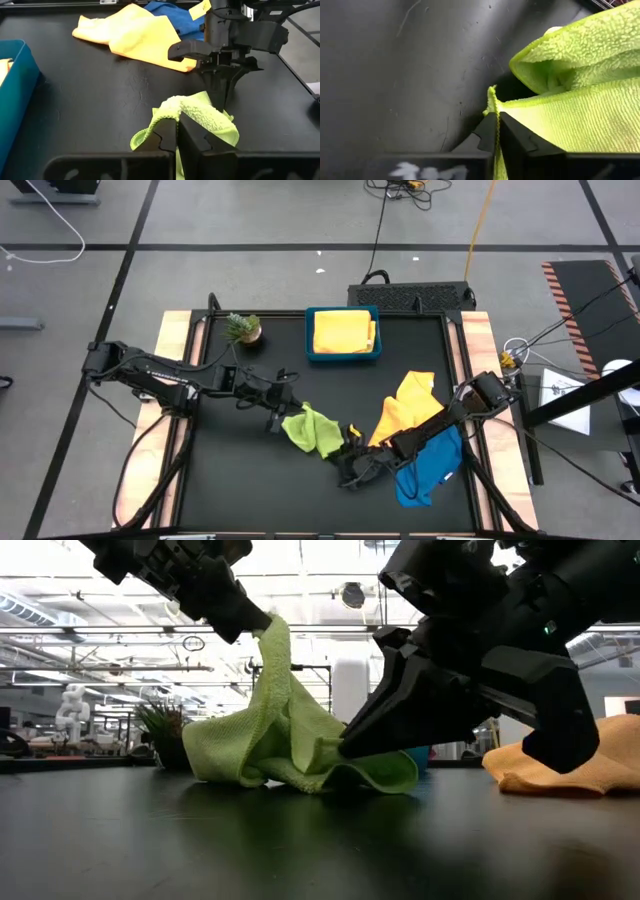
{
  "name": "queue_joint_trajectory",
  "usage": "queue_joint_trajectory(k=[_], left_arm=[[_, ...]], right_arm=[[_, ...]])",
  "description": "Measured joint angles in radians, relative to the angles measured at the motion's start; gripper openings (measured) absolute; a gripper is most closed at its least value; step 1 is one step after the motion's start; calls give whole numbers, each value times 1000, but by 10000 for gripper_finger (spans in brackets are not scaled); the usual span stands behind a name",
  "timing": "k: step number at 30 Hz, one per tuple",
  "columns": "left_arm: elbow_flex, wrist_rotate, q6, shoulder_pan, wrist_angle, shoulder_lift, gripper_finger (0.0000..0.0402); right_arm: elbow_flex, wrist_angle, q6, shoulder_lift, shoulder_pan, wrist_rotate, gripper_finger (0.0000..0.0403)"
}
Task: Fold microfiber towels
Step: Fold the green microfiber cloth
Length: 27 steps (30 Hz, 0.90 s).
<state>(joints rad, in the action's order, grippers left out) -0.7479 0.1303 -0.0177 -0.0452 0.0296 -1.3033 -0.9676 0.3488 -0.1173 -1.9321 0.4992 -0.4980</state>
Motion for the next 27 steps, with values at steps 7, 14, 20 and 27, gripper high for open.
queue_joint_trajectory(k=[7, 14, 20, 27], left_arm=[[0, 28, 1, -3, -40, 31, 8], [-117, 21, 43, -71, -288, 113, 8], [-277, -55, 74, -228, -517, 139, 6], [-459, -135, 159, -457, -712, 138, 4]], right_arm=[[0, 10, 24, 89, 7, -45, 3], [0, -1, 1, 295, 41, -107, 1], [1, 32, 0, 457, 101, -103, 1], [2, 183, 1, 550, 194, 21, 1]])
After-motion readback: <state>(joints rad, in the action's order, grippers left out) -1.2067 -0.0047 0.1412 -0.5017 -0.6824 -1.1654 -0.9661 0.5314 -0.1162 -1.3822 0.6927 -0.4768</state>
